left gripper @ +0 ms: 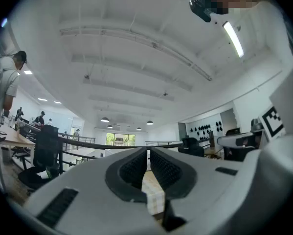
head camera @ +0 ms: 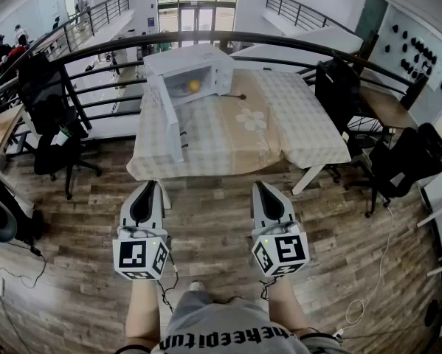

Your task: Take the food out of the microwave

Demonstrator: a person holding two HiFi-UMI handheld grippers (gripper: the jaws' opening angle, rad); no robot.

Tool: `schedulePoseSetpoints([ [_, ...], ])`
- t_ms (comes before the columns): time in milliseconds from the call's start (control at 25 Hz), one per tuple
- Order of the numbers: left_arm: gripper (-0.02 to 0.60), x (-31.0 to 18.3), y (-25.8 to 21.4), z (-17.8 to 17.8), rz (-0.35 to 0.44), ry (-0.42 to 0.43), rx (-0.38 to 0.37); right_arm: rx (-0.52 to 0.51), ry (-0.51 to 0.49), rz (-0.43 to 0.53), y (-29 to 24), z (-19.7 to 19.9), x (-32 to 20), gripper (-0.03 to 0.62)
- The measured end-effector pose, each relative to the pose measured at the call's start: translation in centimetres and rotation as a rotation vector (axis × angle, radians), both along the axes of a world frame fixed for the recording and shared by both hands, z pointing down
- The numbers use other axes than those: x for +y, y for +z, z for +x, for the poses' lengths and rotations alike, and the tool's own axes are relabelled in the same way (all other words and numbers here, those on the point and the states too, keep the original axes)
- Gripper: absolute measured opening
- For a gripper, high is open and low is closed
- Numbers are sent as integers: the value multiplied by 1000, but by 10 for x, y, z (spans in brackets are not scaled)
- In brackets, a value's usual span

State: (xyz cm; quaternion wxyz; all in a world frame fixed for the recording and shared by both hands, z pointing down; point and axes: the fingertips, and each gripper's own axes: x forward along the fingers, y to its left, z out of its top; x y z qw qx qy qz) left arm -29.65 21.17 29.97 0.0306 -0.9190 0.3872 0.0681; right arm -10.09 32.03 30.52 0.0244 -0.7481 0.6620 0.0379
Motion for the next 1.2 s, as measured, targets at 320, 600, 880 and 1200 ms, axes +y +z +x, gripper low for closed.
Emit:
schedulePoseSetpoints([
  [320,20,-5,4,-3,-5,3,-3,-4,0,-6,4,-4,-5,5],
  [600,20,-13,3,-5,-3,9,-3,-3,8,2,3,-7,-14,5],
  [880,20,-29,0,-10,7,9,4,-36,29,41,-1,-7,-26,5],
  [1200,20,-53,8,-17,2,38,1,-42,49,45,5,-19,-47,5],
])
